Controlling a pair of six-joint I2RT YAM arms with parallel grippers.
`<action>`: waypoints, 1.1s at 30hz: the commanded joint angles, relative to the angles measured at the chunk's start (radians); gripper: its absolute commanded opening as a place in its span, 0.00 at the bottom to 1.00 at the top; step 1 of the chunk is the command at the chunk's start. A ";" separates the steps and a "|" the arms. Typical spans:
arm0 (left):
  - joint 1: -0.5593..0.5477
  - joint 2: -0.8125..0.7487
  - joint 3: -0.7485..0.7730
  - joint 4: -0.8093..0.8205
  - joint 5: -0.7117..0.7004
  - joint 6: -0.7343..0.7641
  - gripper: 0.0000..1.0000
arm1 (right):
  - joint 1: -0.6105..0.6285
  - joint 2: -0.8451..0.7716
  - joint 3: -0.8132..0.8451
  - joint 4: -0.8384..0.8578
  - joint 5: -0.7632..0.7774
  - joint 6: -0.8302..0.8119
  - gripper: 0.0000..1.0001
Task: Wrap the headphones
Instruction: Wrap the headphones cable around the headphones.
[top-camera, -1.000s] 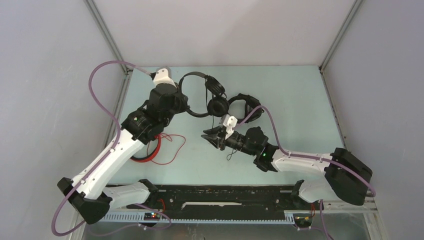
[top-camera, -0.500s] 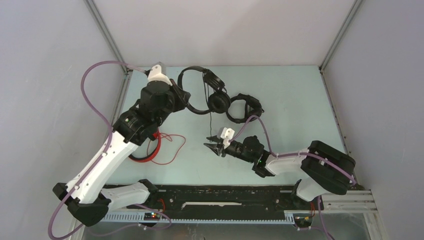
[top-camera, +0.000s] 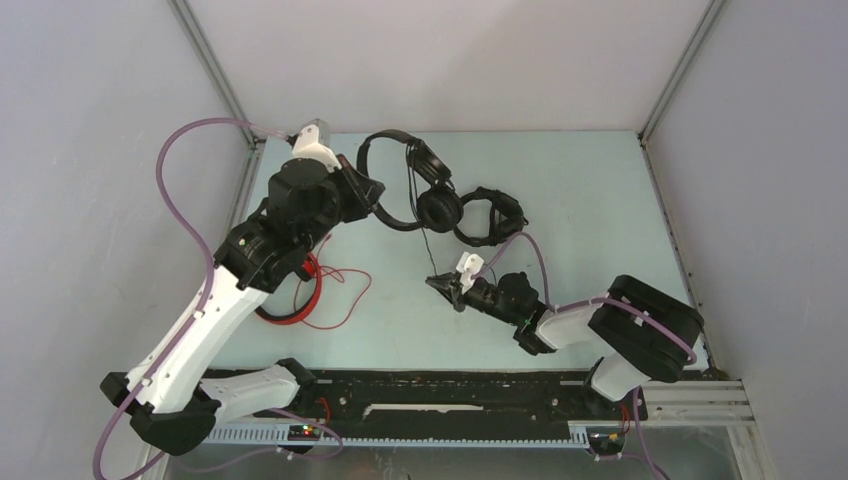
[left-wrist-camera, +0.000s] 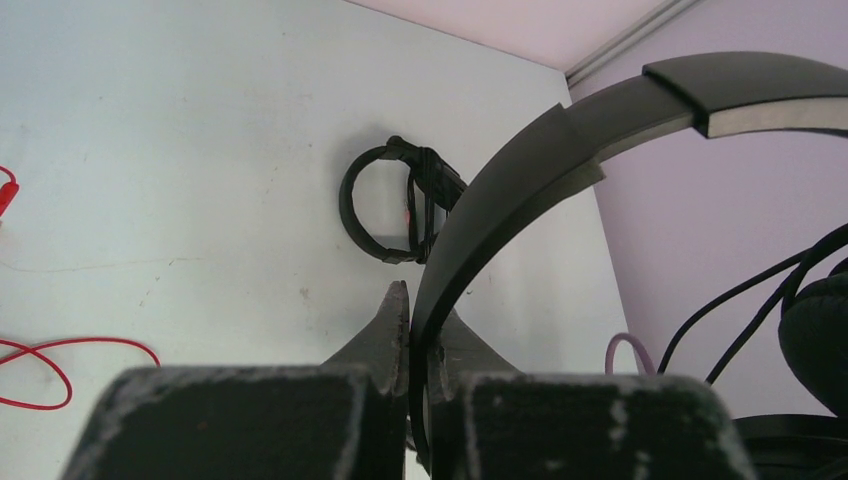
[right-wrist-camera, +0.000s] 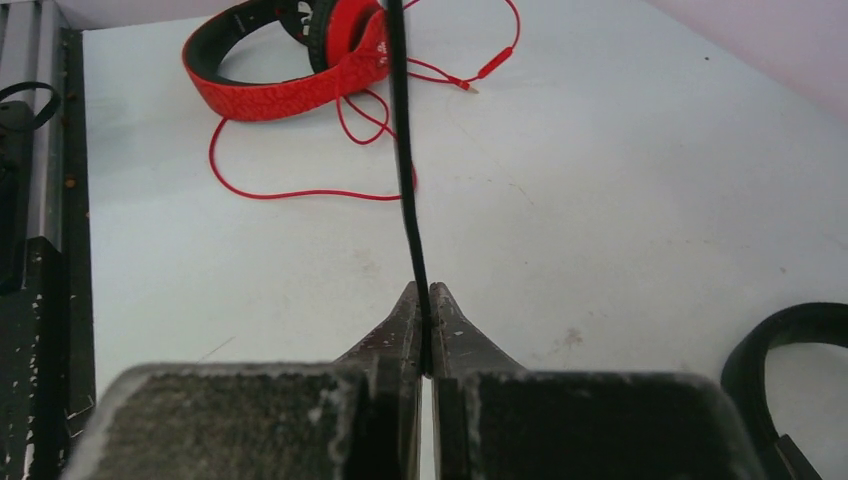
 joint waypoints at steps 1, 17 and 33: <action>0.018 -0.014 0.084 0.054 0.075 0.009 0.00 | -0.043 0.036 -0.006 0.097 -0.034 0.039 0.00; 0.039 0.005 0.130 -0.107 0.379 0.471 0.00 | -0.251 -0.145 0.066 -0.188 -0.071 0.382 0.00; 0.039 0.058 -0.048 -0.146 0.284 0.880 0.00 | -0.342 -0.476 0.297 -0.840 -0.253 0.424 0.00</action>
